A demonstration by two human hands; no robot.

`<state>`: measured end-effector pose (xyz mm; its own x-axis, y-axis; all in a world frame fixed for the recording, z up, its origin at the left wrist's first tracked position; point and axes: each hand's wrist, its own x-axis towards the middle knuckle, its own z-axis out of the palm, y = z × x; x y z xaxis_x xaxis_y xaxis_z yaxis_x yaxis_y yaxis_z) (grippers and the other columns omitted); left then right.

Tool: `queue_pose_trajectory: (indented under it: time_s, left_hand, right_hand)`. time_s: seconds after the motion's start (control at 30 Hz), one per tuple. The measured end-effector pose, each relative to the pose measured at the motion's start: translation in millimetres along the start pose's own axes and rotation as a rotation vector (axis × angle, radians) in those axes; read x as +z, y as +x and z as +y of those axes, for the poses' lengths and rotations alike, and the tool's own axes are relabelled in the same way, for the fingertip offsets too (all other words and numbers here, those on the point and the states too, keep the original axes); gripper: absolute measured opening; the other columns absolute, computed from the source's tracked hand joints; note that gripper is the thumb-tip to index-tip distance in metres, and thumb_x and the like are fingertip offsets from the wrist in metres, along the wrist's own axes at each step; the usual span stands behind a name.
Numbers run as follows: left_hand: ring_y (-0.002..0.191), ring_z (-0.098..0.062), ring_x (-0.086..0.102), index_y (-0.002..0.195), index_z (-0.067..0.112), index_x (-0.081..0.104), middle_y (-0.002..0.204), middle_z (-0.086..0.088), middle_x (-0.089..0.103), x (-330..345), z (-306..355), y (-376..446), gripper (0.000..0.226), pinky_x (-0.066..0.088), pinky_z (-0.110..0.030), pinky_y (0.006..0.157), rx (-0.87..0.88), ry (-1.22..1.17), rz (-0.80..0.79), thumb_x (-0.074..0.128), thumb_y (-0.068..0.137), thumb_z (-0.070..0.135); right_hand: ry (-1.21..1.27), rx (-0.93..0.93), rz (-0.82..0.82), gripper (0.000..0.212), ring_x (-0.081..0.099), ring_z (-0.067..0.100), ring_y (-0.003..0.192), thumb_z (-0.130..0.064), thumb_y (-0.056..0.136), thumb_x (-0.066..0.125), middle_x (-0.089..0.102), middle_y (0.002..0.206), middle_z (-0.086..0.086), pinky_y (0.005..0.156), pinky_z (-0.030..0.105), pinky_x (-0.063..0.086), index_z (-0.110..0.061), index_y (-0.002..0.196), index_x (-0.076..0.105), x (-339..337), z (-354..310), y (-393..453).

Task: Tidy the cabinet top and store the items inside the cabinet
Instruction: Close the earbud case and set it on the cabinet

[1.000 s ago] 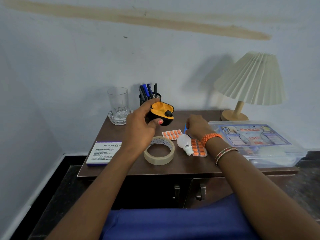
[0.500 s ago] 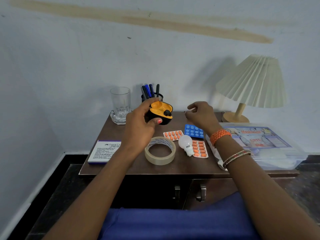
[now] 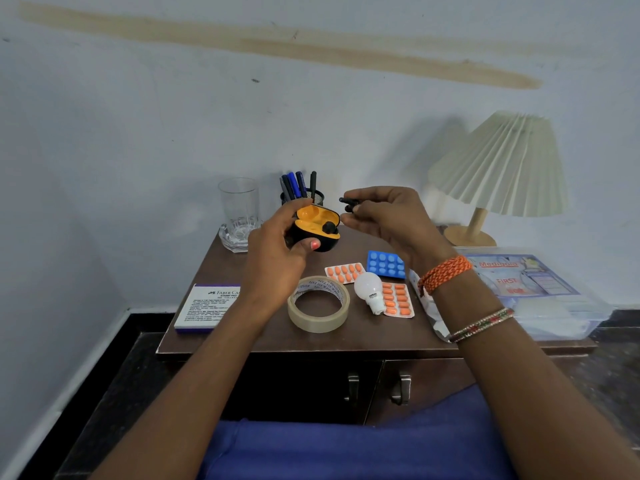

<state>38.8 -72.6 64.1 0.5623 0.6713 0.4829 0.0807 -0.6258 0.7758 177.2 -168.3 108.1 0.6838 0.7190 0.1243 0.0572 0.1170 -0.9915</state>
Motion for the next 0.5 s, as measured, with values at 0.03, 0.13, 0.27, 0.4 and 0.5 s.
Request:
queue_pose_trajectory:
  time_s: [0.03, 0.13, 0.27, 0.4, 0.5]
  left_hand:
    - [0.11, -0.011, 0.059, 0.129, 0.025, 0.053, 0.121, 0.002, 0.065, 0, 0, 0, 0.057, 0.041, -0.011, 0.089, -0.002, 0.0, -0.002, 0.072, 0.079, 0.006]
    - [0.112, -0.011, 0.059, 0.129, 0.026, 0.053, 0.121, 0.001, 0.065, 0, -1, -1, 0.057, 0.039, -0.007, 0.087, 0.001, 0.005, -0.004, 0.072, 0.079, 0.007]
    - [0.109, -0.009, 0.059, 0.13, 0.026, 0.053, 0.119, 0.002, 0.065, 1, 0, -2, 0.057, 0.036, -0.002, 0.083, 0.008, 0.005, -0.01, 0.072, 0.079, 0.007]
    - [0.101, -0.003, 0.058, 0.128, 0.025, 0.054, 0.111, 0.007, 0.066, 0, 2, -3, 0.055, 0.037, 0.005, 0.079, 0.019, -0.003, -0.009, 0.071, 0.079, 0.005]
    - [0.095, 0.001, 0.058, 0.127, 0.025, 0.055, 0.104, 0.009, 0.065, 0, 4, -4, 0.056, 0.036, 0.007, 0.076, 0.029, -0.018, 0.008, 0.071, 0.079, 0.002]
  right_hand:
    - [0.0, -0.008, 0.001, 0.017, 0.068, 0.028, 0.086, 0.008, 0.088, 0.054, 0.066, 0.1, 0.02, 0.074, 0.027, 0.06, 0.001, 0.095, 0.068, 2, -1, -1]
    - [-0.061, -0.071, 0.018, 0.013, 0.07, 0.026, 0.089, -0.002, 0.09, 0.058, 0.069, 0.099, 0.02, 0.077, 0.025, 0.059, 0.002, 0.096, 0.07, 7, 1, -4]
    - [-0.382, -0.272, 0.065, 0.013, 0.07, 0.015, 0.089, -0.01, 0.085, 0.066, 0.072, 0.095, 0.006, 0.082, 0.025, 0.057, -0.008, 0.097, 0.072, 15, 5, -6]
    - [-0.449, -0.318, 0.031, 0.02, 0.069, 0.012, 0.088, -0.009, 0.081, 0.07, 0.069, 0.099, 0.001, 0.076, 0.022, 0.056, -0.013, 0.1, 0.067, 26, 1, -10]
    - [-0.486, -0.336, -0.003, 0.021, 0.07, 0.014, 0.088, -0.01, 0.08, 0.069, 0.067, 0.103, 0.003, 0.08, 0.026, 0.057, -0.012, 0.1, 0.063, 31, 1, -13]
